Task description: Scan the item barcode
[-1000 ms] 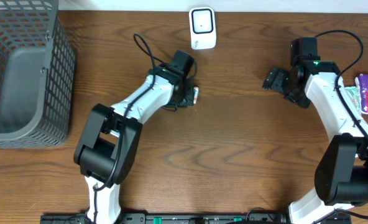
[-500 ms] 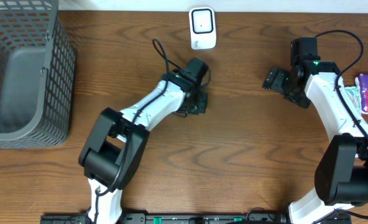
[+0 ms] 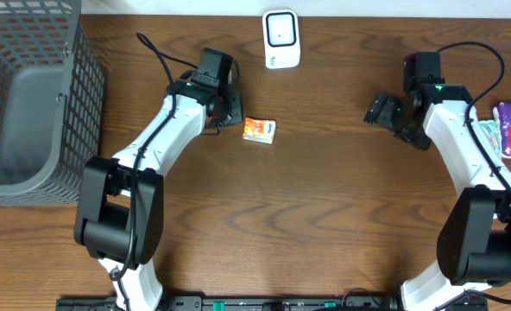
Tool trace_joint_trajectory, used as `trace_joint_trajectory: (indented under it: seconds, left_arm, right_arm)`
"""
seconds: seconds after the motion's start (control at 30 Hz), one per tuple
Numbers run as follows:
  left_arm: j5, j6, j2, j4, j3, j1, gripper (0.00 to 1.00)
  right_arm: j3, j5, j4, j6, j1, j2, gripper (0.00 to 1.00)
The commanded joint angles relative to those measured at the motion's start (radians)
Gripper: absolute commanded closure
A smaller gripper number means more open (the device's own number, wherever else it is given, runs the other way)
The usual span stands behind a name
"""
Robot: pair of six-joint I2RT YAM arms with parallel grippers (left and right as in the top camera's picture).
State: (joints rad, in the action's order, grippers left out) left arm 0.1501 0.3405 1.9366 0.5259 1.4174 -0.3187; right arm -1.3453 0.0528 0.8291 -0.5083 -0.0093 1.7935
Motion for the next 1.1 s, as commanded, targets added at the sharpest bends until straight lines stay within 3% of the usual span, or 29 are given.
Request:
trace_joint_trajectory:
  seconds: [0.0,0.4,1.07]
  left_arm:
    - [-0.012,0.024,0.033,-0.021,-0.006,-0.005,0.92]
    - [-0.001,0.062,0.116,-0.037,-0.006,-0.022,0.92]
    - [0.053,0.084,0.154,-0.039,-0.006,-0.177,0.92]
  right_arm:
    - [-0.014,0.009,0.001,-0.011,-0.003,0.010,0.01]
    - [-0.014,0.009,0.001,-0.011,-0.003,0.010,0.01]
    - [-0.014,0.009,0.001,-0.011,-0.003,0.010,0.01]
